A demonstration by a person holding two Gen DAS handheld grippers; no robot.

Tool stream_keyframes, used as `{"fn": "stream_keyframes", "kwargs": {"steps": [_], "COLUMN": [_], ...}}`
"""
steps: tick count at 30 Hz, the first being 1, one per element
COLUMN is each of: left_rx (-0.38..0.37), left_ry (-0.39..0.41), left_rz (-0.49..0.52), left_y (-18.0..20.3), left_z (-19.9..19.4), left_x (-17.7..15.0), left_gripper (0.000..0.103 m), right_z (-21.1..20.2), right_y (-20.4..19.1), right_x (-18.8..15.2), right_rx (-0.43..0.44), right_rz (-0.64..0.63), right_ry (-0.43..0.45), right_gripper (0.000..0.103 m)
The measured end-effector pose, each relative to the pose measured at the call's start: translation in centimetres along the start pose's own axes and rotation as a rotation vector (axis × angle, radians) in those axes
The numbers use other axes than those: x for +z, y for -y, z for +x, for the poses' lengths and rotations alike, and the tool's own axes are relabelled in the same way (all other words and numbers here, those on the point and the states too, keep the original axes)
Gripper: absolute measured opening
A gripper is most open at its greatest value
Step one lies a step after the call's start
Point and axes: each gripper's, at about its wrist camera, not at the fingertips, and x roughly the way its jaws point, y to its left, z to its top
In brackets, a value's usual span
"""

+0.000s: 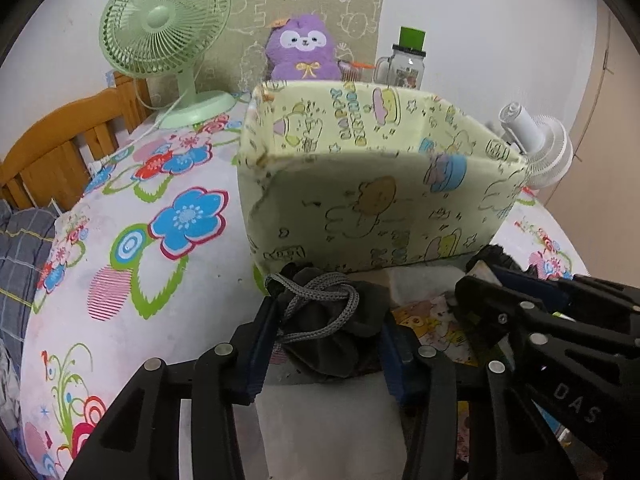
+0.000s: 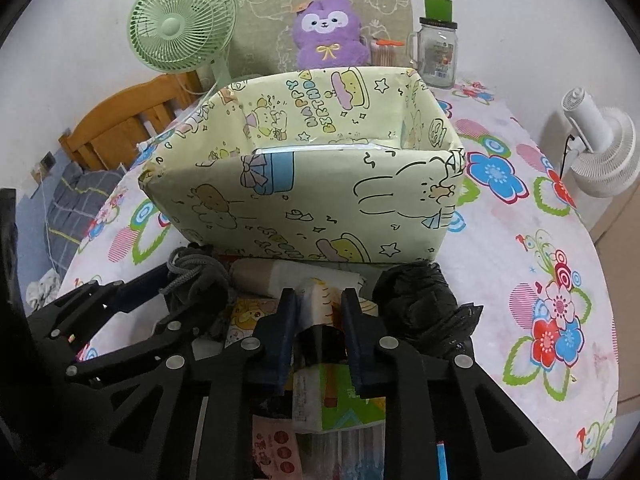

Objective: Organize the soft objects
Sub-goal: 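Lift the grey pouch with the left tool while the right tool carries the tissue pack over the box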

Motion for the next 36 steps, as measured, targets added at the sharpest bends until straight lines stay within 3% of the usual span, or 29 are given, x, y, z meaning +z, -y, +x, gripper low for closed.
{"fn": "stream_keyframes", "kwargs": {"steps": [36], "left_rx": [0.001], "left_ry": [0.159], "left_rz": [0.055], "left_y": [2.6], "left_z": [-6.8], "left_x": [2.8], "left_gripper": [0.046], "right_z": [-7.6], "right_y": [0.6], "right_x": [1.7], "right_rx": [-0.011], "right_rz": [0.016], "right_ry": [0.161], "right_gripper": [0.021]}}
